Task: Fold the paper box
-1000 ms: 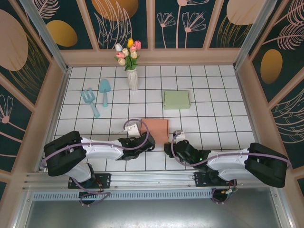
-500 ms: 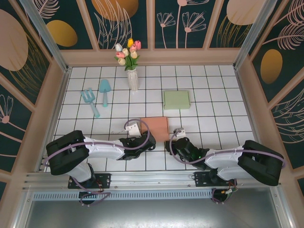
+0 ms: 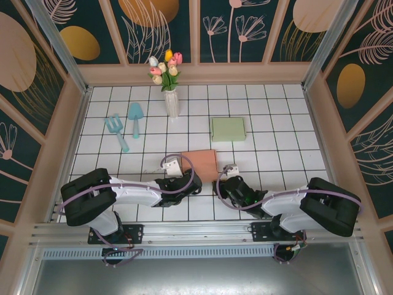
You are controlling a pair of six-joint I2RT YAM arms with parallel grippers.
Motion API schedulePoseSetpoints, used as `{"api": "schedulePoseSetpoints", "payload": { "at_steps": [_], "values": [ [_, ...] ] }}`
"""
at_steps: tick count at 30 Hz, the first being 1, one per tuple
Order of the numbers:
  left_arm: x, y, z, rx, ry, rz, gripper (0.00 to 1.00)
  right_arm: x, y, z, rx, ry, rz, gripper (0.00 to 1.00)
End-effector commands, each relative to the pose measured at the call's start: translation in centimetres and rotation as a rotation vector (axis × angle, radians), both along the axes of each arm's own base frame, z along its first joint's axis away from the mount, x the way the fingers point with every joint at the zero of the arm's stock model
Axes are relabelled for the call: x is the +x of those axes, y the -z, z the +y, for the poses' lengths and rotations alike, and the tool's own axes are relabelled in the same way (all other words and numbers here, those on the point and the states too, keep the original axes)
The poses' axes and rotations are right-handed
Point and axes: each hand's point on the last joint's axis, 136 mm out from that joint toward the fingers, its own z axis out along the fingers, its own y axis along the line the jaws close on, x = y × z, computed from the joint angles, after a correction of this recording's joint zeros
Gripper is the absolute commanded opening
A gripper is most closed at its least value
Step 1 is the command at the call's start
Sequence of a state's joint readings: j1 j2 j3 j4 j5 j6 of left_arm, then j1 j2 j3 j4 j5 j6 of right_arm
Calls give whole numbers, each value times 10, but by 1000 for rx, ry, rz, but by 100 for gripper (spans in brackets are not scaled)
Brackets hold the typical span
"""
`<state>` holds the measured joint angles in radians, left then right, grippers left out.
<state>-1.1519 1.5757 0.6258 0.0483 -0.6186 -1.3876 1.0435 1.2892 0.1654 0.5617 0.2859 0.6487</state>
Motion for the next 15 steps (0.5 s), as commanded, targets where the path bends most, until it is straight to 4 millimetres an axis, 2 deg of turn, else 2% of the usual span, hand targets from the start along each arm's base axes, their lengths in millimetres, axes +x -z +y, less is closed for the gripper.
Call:
{"api": "schedulePoseSetpoints", "payload": {
  "at_steps": [1,6,12,13,15],
  "values": [
    [-42,65,78,384,56,236,54,7,-4,3,-9,2,-12,24],
    [-41,68,78,415,76,246,55,13,-6,5,-5,8,-16,25],
    [-40,72,60,405,139,266,55,24,-7,12,-15,10,-13,25],
    [-41,79,61,426,146,282,55,26,-7,14,-18,8,-12,25],
    [-41,81,56,427,160,288,55,30,-5,17,-23,7,-13,25]
  ]
}}
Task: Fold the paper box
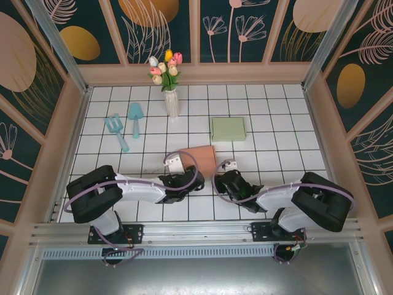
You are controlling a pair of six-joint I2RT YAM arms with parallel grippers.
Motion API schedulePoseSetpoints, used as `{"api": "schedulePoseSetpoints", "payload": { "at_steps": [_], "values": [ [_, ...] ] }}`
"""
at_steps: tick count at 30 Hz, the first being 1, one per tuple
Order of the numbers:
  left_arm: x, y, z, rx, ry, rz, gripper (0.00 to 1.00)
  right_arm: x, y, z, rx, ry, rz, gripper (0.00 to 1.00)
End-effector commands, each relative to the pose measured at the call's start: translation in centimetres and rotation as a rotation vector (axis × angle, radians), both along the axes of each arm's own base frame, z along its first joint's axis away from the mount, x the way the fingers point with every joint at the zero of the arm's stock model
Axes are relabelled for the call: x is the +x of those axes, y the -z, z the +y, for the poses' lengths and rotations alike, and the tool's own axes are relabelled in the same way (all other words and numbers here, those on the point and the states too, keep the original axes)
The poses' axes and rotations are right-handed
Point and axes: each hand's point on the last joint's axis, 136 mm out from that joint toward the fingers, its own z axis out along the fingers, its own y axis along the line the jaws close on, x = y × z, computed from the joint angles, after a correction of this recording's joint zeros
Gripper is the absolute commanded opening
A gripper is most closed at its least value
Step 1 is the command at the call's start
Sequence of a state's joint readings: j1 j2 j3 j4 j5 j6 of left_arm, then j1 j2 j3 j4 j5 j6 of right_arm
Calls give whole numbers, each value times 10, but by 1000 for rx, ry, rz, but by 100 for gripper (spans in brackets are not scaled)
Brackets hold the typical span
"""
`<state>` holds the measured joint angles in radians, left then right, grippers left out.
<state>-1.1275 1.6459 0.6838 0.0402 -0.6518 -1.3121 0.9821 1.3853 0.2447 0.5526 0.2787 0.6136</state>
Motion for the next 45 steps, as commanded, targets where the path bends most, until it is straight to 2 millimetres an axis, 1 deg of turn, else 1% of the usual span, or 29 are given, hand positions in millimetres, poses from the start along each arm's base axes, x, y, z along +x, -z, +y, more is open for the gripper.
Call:
{"api": "schedulePoseSetpoints", "payload": {
  "at_steps": [1,8,10,15,18,23,29,34,38,41,43,45],
  "values": [
    [-56,80,57,350,136,324,55,9,-7,16,19,-28,-17,25],
    [-56,80,53,337,150,329,55,19,-3,20,42,-9,-32,24],
    [-56,78,51,329,159,328,55,21,-5,22,45,-5,-35,24],
    [-55,67,45,314,175,317,56,28,-7,20,47,19,-39,24],
    [-50,50,37,280,191,292,57,32,-6,16,42,31,-35,24],
    [-38,23,21,220,221,261,59,36,-2,19,23,17,-16,24],
    [-15,-20,12,133,217,200,62,41,-2,26,21,7,-12,24],
    [11,-52,21,90,185,155,64,44,-7,31,25,-4,-16,24],
    [33,-71,34,115,154,117,65,48,-7,35,15,-13,-13,24],
    [51,-76,51,146,108,112,65,48,-9,38,15,-21,-10,24],
    [62,-74,63,164,84,117,64,47,-12,37,20,-23,-9,24],
    [71,-69,71,185,75,128,64,45,-15,35,27,-18,-6,24]
  ]
}}
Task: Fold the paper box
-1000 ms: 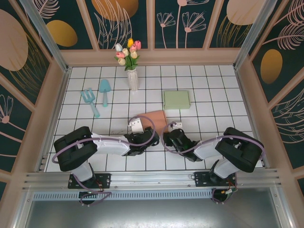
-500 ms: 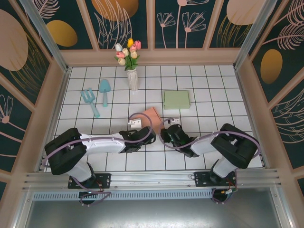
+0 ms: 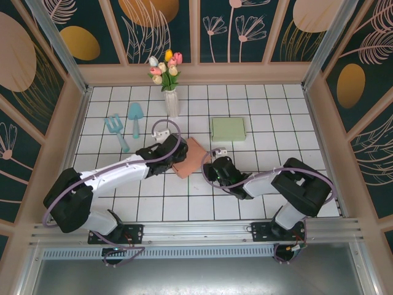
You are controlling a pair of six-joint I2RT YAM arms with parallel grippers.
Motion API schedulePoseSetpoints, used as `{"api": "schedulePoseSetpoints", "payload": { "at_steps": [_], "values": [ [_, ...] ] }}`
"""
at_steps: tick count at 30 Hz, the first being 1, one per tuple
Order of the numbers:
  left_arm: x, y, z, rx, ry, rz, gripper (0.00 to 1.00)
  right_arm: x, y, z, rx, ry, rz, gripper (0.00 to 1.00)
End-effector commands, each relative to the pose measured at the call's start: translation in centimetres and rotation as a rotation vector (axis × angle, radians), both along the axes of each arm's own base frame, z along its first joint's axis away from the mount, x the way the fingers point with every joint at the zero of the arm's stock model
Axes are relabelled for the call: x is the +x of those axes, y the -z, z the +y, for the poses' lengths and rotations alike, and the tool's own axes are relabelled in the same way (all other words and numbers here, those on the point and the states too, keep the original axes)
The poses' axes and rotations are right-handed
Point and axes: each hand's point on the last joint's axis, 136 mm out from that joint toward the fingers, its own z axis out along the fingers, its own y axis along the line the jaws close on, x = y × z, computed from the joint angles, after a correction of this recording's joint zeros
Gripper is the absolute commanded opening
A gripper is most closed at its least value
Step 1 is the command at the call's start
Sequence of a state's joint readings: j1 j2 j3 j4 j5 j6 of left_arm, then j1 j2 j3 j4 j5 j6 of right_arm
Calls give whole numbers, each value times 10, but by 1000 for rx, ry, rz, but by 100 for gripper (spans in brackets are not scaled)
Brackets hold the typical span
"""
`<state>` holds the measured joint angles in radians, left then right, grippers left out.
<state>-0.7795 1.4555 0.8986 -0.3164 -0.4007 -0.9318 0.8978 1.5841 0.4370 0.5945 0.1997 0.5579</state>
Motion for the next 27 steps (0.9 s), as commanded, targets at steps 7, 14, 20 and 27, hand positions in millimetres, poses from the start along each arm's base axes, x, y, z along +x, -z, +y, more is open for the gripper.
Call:
{"api": "schedulePoseSetpoints", "payload": {
  "at_steps": [7,14,20,27],
  "values": [
    [18,34,30,134,-19,61,63,-14,-19,-18,-12,13,22,25],
    [23,53,20,141,13,81,64,-11,-52,-24,-27,16,-43,34],
    [26,62,19,158,17,93,64,0,-62,-6,-16,-15,-37,33],
    [24,65,18,145,21,101,64,15,-47,11,-28,-21,-8,30]
  ]
}}
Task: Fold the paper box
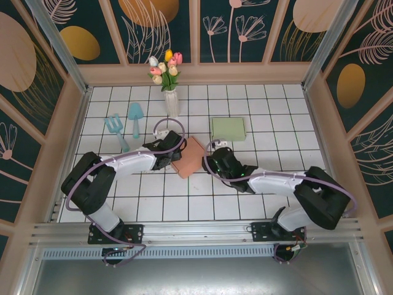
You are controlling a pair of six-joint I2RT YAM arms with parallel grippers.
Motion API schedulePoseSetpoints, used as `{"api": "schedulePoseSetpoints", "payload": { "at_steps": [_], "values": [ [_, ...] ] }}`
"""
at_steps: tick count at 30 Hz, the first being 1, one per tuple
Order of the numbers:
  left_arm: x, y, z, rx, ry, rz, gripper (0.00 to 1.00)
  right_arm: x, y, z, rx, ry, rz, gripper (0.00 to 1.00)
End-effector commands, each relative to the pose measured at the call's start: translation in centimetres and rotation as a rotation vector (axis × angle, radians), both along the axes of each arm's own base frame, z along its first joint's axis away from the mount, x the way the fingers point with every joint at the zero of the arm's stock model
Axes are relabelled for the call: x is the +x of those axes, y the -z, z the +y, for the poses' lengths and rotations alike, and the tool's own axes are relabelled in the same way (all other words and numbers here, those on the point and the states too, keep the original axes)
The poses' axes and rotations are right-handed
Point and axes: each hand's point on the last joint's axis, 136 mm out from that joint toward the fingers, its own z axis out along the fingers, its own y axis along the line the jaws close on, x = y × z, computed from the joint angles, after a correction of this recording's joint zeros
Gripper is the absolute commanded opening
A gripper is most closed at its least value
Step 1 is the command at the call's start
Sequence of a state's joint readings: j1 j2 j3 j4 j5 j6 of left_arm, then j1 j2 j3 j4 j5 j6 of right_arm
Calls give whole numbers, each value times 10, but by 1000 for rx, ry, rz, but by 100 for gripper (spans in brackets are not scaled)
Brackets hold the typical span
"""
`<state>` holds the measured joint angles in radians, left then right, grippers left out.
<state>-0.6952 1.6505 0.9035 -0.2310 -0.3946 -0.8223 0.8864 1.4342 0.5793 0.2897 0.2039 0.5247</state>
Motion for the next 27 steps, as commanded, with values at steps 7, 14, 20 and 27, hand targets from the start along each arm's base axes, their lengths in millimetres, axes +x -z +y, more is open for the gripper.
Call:
{"api": "schedulePoseSetpoints", "payload": {
  "at_steps": [7,14,20,27],
  "values": [
    [-3,18,-1,6,18,40,63,6,24,17,21,-24,48,28],
    [-8,28,-9,-40,37,66,63,9,29,30,61,-57,38,25],
    [-20,50,-23,-131,72,133,59,15,25,42,108,-81,21,23],
    [-39,63,-40,-256,106,190,55,21,24,53,154,-81,19,22]
  ]
}}
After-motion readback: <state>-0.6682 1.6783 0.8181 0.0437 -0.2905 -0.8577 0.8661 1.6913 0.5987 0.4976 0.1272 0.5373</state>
